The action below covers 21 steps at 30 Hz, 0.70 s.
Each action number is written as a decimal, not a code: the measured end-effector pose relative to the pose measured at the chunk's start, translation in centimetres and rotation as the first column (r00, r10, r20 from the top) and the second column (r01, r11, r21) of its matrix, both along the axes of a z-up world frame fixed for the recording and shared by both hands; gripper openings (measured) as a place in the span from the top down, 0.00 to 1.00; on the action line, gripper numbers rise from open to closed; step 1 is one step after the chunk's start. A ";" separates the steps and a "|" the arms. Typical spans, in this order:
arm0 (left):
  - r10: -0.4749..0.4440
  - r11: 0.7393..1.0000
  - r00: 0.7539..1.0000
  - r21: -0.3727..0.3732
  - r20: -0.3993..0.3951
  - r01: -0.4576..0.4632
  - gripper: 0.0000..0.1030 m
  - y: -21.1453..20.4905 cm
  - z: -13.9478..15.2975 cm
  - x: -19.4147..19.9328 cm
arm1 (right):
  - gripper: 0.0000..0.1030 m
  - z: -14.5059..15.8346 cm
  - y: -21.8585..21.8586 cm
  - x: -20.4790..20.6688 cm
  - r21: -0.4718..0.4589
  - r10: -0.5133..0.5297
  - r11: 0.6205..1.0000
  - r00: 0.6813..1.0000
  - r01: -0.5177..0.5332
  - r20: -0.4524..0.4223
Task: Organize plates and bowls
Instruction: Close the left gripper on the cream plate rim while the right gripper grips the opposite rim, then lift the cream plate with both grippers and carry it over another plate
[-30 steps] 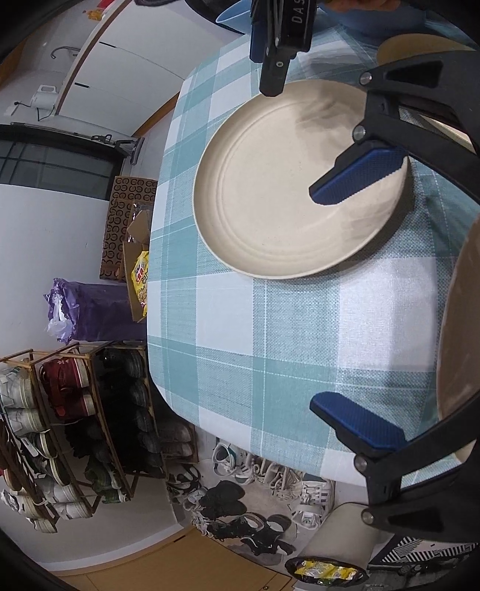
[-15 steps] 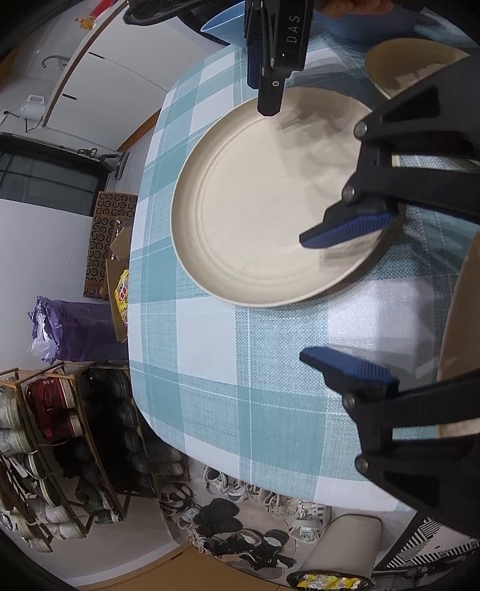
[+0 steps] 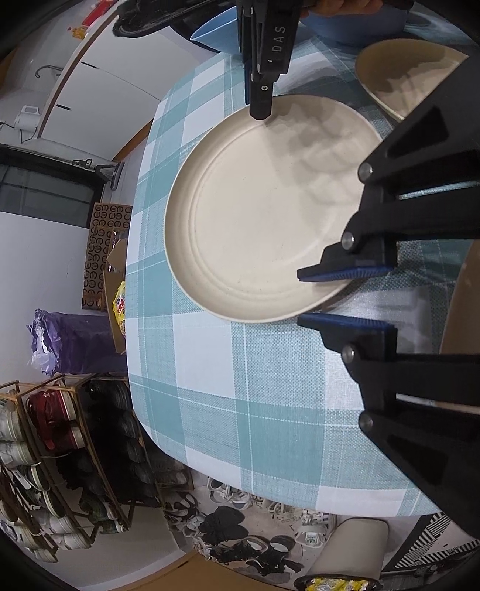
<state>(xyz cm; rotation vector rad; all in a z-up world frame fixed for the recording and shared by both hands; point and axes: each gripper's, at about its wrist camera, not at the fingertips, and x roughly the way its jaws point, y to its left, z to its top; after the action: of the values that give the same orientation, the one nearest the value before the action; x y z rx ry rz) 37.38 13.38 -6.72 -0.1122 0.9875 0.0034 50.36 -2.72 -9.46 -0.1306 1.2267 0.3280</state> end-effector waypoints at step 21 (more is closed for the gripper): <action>0.023 1.000 0.998 -0.006 0.061 -0.022 0.90 0.5 1.8 -1.1 | 0.91 1.2 0.4 -0.9 -0.006 0.033 0.999 0.998 -0.032 0.056</action>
<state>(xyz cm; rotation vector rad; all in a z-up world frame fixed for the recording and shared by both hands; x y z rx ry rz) 36.31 13.85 -4.96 -0.1277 0.9256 0.0178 49.41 -2.34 -8.24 -0.1631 1.1709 0.3474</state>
